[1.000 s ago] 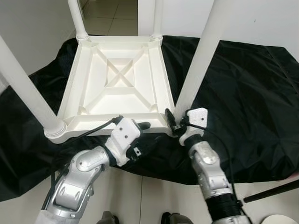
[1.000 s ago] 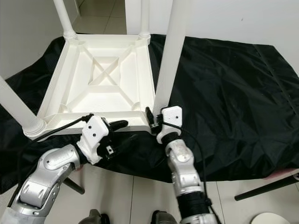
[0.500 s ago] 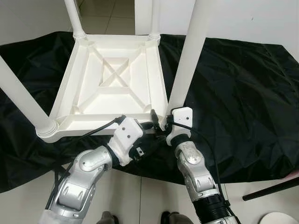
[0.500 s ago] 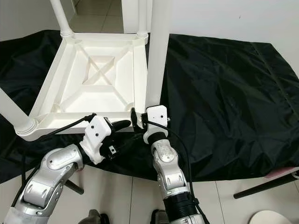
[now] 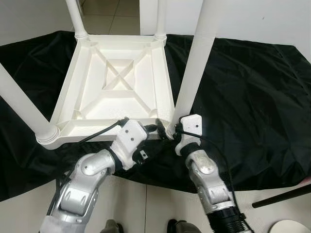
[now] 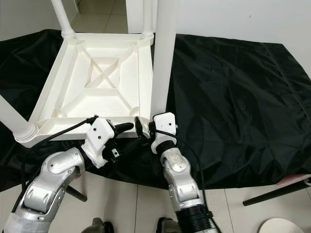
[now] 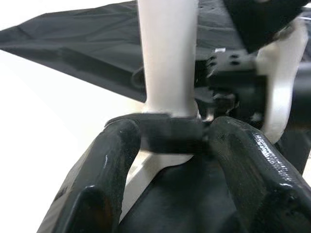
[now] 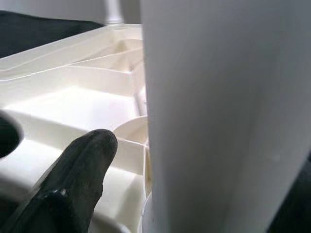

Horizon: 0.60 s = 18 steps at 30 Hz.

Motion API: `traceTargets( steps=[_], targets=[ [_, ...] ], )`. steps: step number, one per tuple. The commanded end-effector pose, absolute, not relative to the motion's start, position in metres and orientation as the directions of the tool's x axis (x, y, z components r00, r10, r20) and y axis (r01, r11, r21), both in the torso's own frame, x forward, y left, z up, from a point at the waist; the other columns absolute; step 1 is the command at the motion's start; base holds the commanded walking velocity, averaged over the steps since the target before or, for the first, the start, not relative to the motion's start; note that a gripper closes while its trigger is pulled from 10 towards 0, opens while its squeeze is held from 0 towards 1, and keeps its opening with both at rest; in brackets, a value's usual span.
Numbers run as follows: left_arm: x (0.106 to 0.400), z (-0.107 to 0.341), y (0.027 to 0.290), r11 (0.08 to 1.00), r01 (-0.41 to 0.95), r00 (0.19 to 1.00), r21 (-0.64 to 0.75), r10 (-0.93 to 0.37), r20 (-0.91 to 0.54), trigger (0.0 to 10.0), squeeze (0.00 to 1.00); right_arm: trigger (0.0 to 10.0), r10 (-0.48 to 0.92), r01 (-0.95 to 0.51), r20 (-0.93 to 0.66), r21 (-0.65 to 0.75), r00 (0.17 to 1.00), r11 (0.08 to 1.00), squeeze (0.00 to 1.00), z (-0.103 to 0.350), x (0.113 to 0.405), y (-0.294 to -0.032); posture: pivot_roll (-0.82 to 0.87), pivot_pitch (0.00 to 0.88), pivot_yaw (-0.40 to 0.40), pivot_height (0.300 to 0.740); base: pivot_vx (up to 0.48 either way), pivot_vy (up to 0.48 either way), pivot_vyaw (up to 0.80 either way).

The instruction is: Building children table

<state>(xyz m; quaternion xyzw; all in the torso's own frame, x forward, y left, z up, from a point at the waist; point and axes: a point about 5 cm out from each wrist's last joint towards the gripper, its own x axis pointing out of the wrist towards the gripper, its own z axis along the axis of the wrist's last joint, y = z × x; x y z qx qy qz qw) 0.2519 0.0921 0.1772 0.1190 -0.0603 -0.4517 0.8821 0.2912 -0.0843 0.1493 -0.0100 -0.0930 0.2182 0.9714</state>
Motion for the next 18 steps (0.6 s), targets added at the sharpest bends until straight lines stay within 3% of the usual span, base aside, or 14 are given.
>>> traceTargets(
  steps=[1,6,8,18],
  targets=[
    [0.254,0.175,0.094,0.636,0.725,0.657,0.262,-0.754,0.012,10.0,0.0,10.0,0.472,-0.468,0.17,-0.066,0.865,0.881,0.0,0.149,0.291,-0.09,-0.04,0.126,0.01,0.74,0.0,0.0,0.0],
    [0.252,0.172,0.092,0.624,0.736,0.646,0.262,-0.763,0.005,10.0,0.0,10.0,0.54,-0.529,0.152,-0.108,0.828,0.842,0.0,0.152,0.297,-0.102,-0.04,0.12,0.012,0.74,0.0,0.0,0.0],
    [0.253,0.171,0.092,0.622,0.734,0.647,0.273,-0.763,0.0,10.0,0.0,10.0,0.629,-0.613,0.116,-0.147,0.769,0.776,0.0,0.15,0.301,-0.109,-0.04,0.112,0.014,0.74,0.0,0.0,0.0],
    [0.253,0.172,0.093,0.62,0.734,0.647,0.278,-0.763,-0.004,10.0,0.0,10.0,0.745,-0.728,0.038,-0.187,0.666,0.66,0.0,0.145,0.308,-0.116,-0.03,0.101,0.022,0.74,0.0,0.0,0.0]
  ],
)
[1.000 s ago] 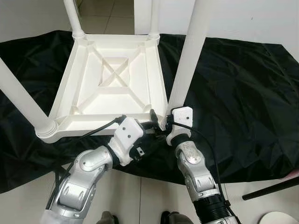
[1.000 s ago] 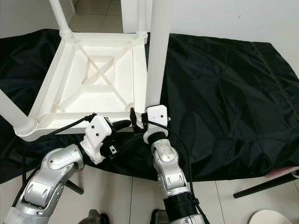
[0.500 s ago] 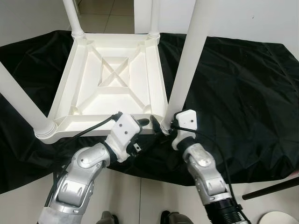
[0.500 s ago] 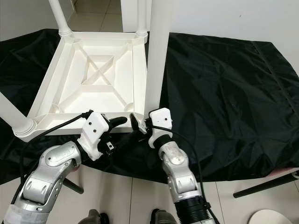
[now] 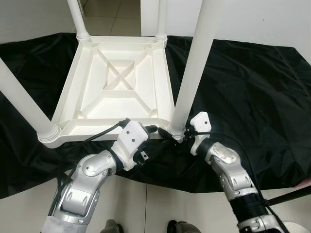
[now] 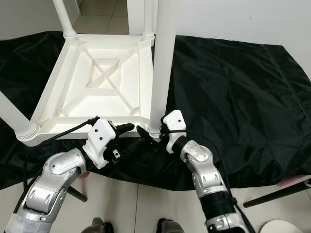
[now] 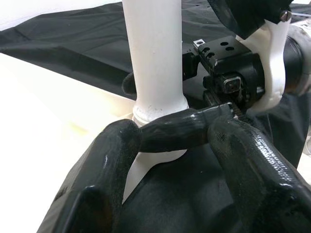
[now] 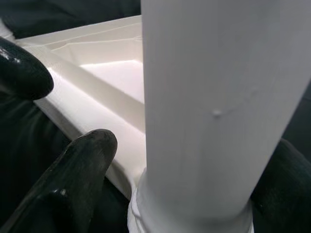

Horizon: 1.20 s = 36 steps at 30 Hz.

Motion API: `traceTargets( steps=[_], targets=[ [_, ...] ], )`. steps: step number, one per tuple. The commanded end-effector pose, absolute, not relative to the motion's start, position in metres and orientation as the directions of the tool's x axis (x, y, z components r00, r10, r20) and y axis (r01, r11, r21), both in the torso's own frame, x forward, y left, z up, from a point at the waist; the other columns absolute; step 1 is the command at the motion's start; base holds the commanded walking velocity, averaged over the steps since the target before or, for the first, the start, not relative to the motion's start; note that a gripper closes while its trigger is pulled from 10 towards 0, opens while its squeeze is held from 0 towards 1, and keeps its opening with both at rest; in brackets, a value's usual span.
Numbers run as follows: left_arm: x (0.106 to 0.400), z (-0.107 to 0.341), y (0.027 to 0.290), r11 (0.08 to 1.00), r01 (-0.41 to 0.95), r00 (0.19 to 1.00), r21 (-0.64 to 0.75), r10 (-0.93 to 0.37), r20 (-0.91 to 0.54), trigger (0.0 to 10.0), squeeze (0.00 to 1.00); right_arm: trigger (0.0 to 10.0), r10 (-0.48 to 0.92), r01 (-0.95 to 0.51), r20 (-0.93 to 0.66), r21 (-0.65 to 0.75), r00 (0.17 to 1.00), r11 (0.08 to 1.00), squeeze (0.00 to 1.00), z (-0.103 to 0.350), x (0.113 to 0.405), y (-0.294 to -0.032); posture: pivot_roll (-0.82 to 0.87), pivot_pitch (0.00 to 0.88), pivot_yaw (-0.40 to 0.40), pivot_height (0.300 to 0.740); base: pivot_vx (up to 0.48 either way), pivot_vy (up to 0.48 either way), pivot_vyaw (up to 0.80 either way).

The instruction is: Building children table

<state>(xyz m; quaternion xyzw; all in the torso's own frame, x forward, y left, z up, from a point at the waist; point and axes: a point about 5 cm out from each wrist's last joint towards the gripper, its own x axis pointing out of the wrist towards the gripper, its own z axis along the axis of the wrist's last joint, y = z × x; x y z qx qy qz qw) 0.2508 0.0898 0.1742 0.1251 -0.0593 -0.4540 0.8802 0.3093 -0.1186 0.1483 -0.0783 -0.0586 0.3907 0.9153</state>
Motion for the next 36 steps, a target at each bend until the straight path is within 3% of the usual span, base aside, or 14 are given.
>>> traceTargets(
  steps=[1,9,10,11,12,13,18,19,21,27,28,29,36],
  targets=[
    [0.253,0.171,0.093,0.616,0.735,0.645,0.283,-0.764,-0.01,10.0,0.0,10.0,0.755,-0.736,0.029,-0.198,0.655,0.647,0.0,0.145,0.31,-0.117,-0.03,0.1,0.022,0.74,0.0,0.0,0.0],
    [0.251,0.165,0.094,0.595,0.747,0.633,0.297,-0.773,-0.041,10.0,0.0,10.0,0.796,-0.771,-0.008,-0.257,0.605,0.583,0.0,0.152,0.323,-0.126,-0.03,0.093,0.03,0.74,0.0,0.0,0.0],
    [0.251,0.164,0.095,0.591,0.749,0.63,0.299,-0.775,-0.046,10.0,0.0,9.3,0.801,-0.772,-0.018,-0.278,0.599,0.571,0.0,0.155,0.327,-0.129,-0.03,0.087,0.037,0.74,0.0,0.0,0.0],
    [0.25,0.164,0.095,0.589,0.75,0.629,0.3,-0.776,-0.049,10.0,0.0,7.1,0.806,-0.776,-0.028,-0.294,0.591,0.559,0.0,0.158,0.331,-0.132,-0.03,0.087,0.039,0.74,0.0,0.0,0.0],
    [0.25,0.164,0.095,0.589,0.75,0.629,0.3,-0.776,-0.049,10.0,0.0,7.1,0.806,-0.776,-0.028,-0.294,0.591,0.559,0.0,0.158,0.331,-0.132,-0.03,0.087,0.039,0.74,0.0,0.0,0.0],
    [0.251,0.164,0.095,0.586,0.752,0.627,0.303,-0.777,-0.052,10.0,0.0,3.7,0.815,-0.783,-0.042,-0.312,0.578,0.539,0.0,0.161,0.335,-0.137,-0.03,0.085,0.04,0.74,0.0,0.0,0.0],
    [0.251,0.163,0.095,0.585,0.752,0.626,0.304,-0.778,-0.053,10.0,0.0,3.7,0.82,-0.787,-0.047,-0.315,0.571,0.53,0.0,0.162,0.336,-0.138,-0.03,0.085,0.04,0.74,0.0,0.0,0.0],
    [0.251,0.163,0.095,0.583,0.753,0.625,0.305,-0.779,-0.054,10.0,0.0,0.4,0.824,-0.792,-0.058,-0.322,0.564,0.519,0.0,0.162,0.337,-0.14,-0.03,0.084,0.039,0.74,0.0,0.0,0.0],
    [0.251,0.163,0.095,0.581,0.754,0.624,0.307,-0.78,-0.056,10.0,0.0,0.0,0.827,-0.797,-0.072,-0.324,0.558,0.51,0.0,0.161,0.338,-0.143,-0.03,0.083,0.037,0.74,0.0,0.0,0.0],
    [0.25,0.162,0.094,0.58,0.754,0.623,0.308,-0.78,-0.057,10.0,0.0,0.0,0.829,-0.805,-0.089,-0.318,0.551,0.501,0.0,0.156,0.337,-0.147,-0.03,0.08,0.037,0.74,0.0,0.0,0.0],
    [0.25,0.162,0.094,0.58,0.754,0.624,0.308,-0.78,-0.057,10.0,0.0,3.8,0.829,-0.806,-0.092,-0.317,0.551,0.5,0.0,0.154,0.337,-0.147,-0.03,0.078,0.035,0.74,0.0,0.0,0.0],
    [0.25,0.161,0.094,0.58,0.754,0.623,0.309,-0.78,-0.058,10.0,0.0,10.0,0.827,-0.805,-0.087,-0.307,0.556,0.508,0.0,0.152,0.337,-0.147,-0.03,0.077,0.033,0.74,0.0,0.0,0.0],
    [0.25,0.16,0.093,0.58,0.754,0.623,0.308,-0.78,-0.056,10.0,0.0,10.0,0.79,-0.768,-0.049,-0.275,0.611,0.578,0.0,0.148,0.336,-0.147,-0.04,0.081,0.029,0.74,0.0,0.0,0.0]
  ],
)
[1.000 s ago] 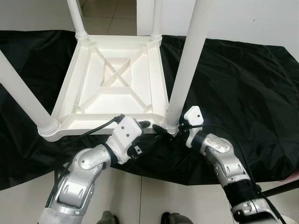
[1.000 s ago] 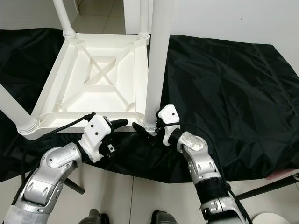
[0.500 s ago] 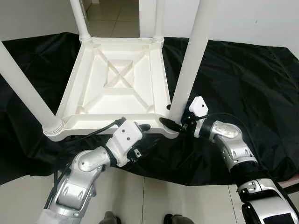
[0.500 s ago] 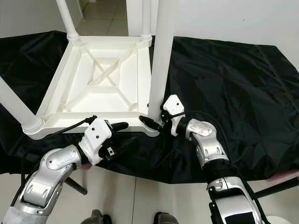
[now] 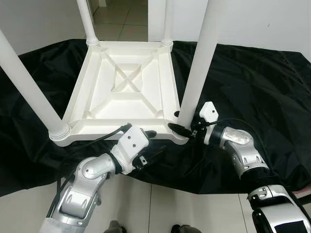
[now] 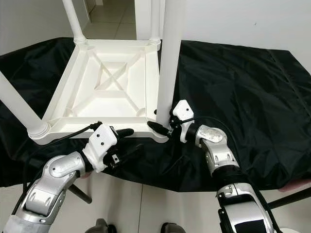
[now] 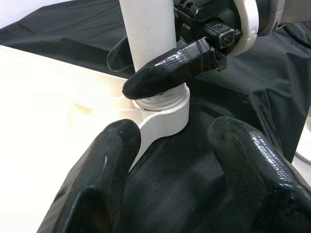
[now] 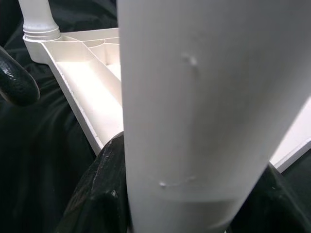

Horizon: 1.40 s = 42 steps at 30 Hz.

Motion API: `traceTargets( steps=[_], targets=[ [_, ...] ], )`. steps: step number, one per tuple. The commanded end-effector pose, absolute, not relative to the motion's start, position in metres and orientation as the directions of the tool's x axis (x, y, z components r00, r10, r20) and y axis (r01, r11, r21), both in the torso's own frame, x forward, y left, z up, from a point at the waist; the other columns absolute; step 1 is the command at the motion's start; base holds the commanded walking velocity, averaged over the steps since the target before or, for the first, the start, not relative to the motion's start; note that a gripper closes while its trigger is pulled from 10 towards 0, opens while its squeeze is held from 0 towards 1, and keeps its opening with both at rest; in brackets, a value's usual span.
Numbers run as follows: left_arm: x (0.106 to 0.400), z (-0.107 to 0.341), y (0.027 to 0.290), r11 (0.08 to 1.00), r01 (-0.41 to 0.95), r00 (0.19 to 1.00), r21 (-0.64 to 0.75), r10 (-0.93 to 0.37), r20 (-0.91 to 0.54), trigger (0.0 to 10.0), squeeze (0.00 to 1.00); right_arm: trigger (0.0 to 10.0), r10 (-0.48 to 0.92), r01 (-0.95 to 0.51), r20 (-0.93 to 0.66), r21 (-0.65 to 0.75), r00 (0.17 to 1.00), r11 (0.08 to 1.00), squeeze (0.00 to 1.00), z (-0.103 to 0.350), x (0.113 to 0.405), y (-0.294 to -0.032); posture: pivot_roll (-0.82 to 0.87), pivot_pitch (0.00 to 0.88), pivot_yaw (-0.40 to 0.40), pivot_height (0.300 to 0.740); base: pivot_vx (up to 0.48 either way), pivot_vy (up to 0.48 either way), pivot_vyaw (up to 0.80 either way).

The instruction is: Building children table

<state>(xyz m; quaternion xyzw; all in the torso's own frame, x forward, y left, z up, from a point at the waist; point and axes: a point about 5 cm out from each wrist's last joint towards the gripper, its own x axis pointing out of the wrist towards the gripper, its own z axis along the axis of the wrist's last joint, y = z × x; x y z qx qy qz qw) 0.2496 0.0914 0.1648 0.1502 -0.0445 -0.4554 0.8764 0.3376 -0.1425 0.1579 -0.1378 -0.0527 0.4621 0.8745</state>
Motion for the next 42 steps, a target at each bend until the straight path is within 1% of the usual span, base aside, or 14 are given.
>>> traceTargets(
  steps=[1,2,3,4,6,11,13,17,21,22,23,31,35,42],
  targets=[
    [0.25,0.16,0.092,0.58,0.754,0.623,0.308,-0.78,-0.056,10.0,0.0,10.0,0.757,-0.737,-0.046,-0.273,0.652,0.618,0.0,0.147,0.337,-0.147,-0.04,0.081,0.029,0.74,0.0,0.0,0.0],
    [0.25,0.16,0.092,0.58,0.754,0.623,0.308,-0.78,-0.056,10.0,0.0,10.0,0.734,-0.715,-0.045,-0.272,0.678,0.644,0.0,0.147,0.337,-0.147,-0.04,0.081,0.029,0.74,0.0,0.0,0.0],
    [0.25,0.16,0.092,0.58,0.754,0.623,0.308,-0.78,-0.056,10.0,0.0,10.0,0.734,-0.715,-0.045,-0.272,0.678,0.644,0.0,0.147,0.337,-0.147,-0.04,0.081,0.029,0.74,0.0,0.0,0.0],
    [0.25,0.16,0.092,0.58,0.754,0.623,0.308,-0.78,-0.055,10.0,0.0,10.0,0.705,-0.69,-0.055,-0.273,0.707,0.67,0.0,0.144,0.337,-0.148,-0.04,0.081,0.028,0.74,0.0,0.0,0.0],
    [0.25,0.159,0.091,0.58,0.753,0.625,0.311,-0.779,-0.058,10.0,0.0,10.0,0.683,-0.668,-0.049,-0.268,0.729,0.694,0.0,0.142,0.336,-0.148,-0.04,0.081,0.028,0.74,0.0,0.0,0.0],
    [0.251,0.158,0.091,0.579,0.754,0.624,0.311,-0.779,-0.06,10.0,0.0,10.0,0.651,-0.636,-0.03,-0.252,0.758,0.729,0.0,0.139,0.331,-0.146,-0.05,0.081,0.029,0.74,0.0,0.0,0.0],
    [0.251,0.158,0.091,0.578,0.755,0.622,0.31,-0.78,-0.061,10.0,0.0,10.0,0.622,-0.607,0.001,-0.214,0.783,0.765,0.0,0.137,0.324,-0.141,-0.05,0.08,0.028,0.74,0.0,0.0,0.0],
    [0.251,0.157,0.09,0.577,0.756,0.621,0.31,-0.781,-0.061,10.0,0.0,10.0,0.502,-0.493,0.06,-0.124,0.863,0.861,0.0,0.134,0.314,-0.133,-0.05,0.081,0.025,0.74,0.0,0.0,0.0],
    [0.252,0.158,0.09,0.581,0.752,0.625,0.311,-0.778,-0.058,10.0,0.0,10.0,0.446,-0.437,0.099,-0.095,0.89,0.894,0.0,0.135,0.308,-0.127,-0.05,0.078,0.024,0.74,0.0,0.0,0.0],
    [0.254,0.159,0.089,0.587,0.747,0.63,0.312,-0.775,-0.05,10.0,0.0,10.0,0.341,-0.337,0.121,-0.051,0.932,0.94,0.0,0.134,0.302,-0.12,-0.06,0.078,0.02,0.74,0.0,0.0,0.0],
    [0.255,0.16,0.089,0.588,0.746,0.631,0.313,-0.774,-0.047,10.0,0.0,10.0,0.314,-0.311,0.125,-0.043,0.941,0.949,0.0,0.133,0.299,-0.116,-0.06,0.079,0.019,0.74,0.0,0.0,0.0],
    [0.256,0.16,0.088,0.589,0.745,0.63,0.313,-0.775,-0.043,10.0,0.0,10.0,0.198,-0.197,0.149,-0.024,0.969,0.98,0.0,0.135,0.292,-0.105,-0.06,0.083,0.021,0.74,0.0,0.0,0.0],
    [0.256,0.161,0.088,0.589,0.745,0.63,0.315,-0.776,-0.04,10.0,0.0,10.0,0.097,-0.102,0.143,0.021,0.985,0.995,0.0,0.135,0.29,-0.099,-0.05,0.091,0.02,0.74,0.0,0.0,0.0],
    [0.257,0.162,0.088,0.597,0.738,0.638,0.315,-0.769,-0.035,10.0,0.0,10.0,0.093,-0.093,0.142,-0.005,0.986,0.996,0.0,0.137,0.288,-0.09,-0.04,0.104,0.01,0.74,0.0,0.0,0.0]
  ],
)
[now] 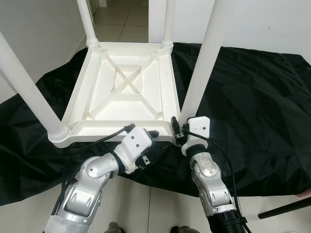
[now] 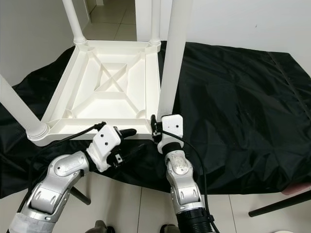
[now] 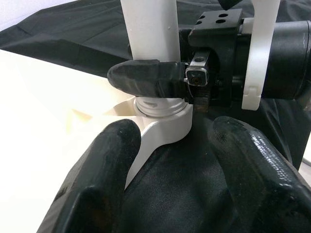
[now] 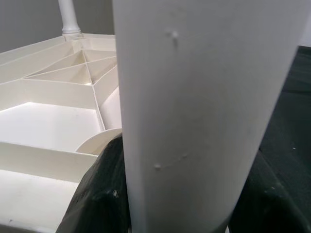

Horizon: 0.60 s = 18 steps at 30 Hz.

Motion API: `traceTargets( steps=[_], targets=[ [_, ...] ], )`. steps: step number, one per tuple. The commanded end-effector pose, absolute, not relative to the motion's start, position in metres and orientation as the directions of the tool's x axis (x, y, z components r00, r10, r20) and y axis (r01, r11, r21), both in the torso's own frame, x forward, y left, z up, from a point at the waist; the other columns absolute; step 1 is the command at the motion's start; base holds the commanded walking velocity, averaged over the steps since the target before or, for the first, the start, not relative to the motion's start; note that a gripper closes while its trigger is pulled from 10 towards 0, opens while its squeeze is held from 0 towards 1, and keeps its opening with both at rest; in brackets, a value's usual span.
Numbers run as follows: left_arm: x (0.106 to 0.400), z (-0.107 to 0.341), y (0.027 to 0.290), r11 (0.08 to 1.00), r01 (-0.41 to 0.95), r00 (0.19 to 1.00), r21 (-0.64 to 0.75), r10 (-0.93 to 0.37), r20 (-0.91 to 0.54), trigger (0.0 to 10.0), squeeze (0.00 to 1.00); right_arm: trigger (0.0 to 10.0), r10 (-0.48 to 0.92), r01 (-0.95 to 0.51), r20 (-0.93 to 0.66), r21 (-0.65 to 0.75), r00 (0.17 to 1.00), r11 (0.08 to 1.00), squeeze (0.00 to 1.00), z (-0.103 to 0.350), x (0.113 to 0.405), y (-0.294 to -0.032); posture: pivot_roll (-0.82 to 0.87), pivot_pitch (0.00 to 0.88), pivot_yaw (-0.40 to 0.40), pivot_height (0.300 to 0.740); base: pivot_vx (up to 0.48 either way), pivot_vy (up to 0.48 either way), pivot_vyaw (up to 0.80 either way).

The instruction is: Building children table

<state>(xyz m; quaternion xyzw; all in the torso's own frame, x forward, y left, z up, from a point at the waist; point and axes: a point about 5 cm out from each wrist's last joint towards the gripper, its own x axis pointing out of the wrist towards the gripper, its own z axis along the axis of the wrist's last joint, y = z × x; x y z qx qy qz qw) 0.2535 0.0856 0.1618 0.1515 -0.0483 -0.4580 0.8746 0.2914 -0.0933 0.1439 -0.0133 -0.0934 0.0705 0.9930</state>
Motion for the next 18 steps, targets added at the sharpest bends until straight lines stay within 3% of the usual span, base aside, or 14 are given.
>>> traceTargets(
  steps=[1,5,6,7,8,18],
  targets=[
    [0.257,0.162,0.089,0.604,0.733,0.644,0.314,-0.764,-0.032,10.0,0.0,10.0,0.104,-0.104,0.151,-0.013,0.983,0.995,0.0,0.139,0.288,-0.088,-0.04,0.105,0.011,0.74,0.0,0.0,0.0],
    [0.257,0.162,0.089,0.61,0.729,0.649,0.311,-0.761,-0.03,10.0,0.0,10.0,0.105,-0.105,0.158,-0.009,0.982,0.994,0.0,0.141,0.288,-0.088,-0.05,0.107,0.01,0.74,0.0,0.0,0.0],
    [0.257,0.162,0.089,0.607,0.731,0.646,0.313,-0.762,-0.031,10.0,0.0,10.0,0.107,-0.106,0.163,-0.011,0.981,0.994,0.32,0.143,0.288,-0.088,-0.04,0.109,0.009,0.74,0.0,0.0,0.0],
    [0.256,0.161,0.089,0.604,0.732,0.644,0.314,-0.764,-0.033,10.0,0.0,10.0,0.107,-0.106,0.166,-0.011,0.98,0.994,0.94,0.144,0.288,-0.088,-0.04,0.109,0.009,0.74,0.0,0.0,0.0],
    [0.256,0.161,0.089,0.601,0.734,0.642,0.317,-0.766,-0.035,10.0,0.0,10.0,0.114,-0.113,0.177,-0.015,0.978,0.993,1.0,0.146,0.288,-0.087,-0.04,0.11,0.01,0.74,0.0,0.0,0.0],
    [0.259,0.163,0.091,0.606,0.726,0.649,0.325,-0.76,-0.032,10.0,0.0,10.0,0.173,-0.173,0.175,-0.016,0.969,0.985,1.0,0.15,0.291,-0.095,-0.04,0.108,0.004,0.74,0.0,0.0,0.0]
  ],
)
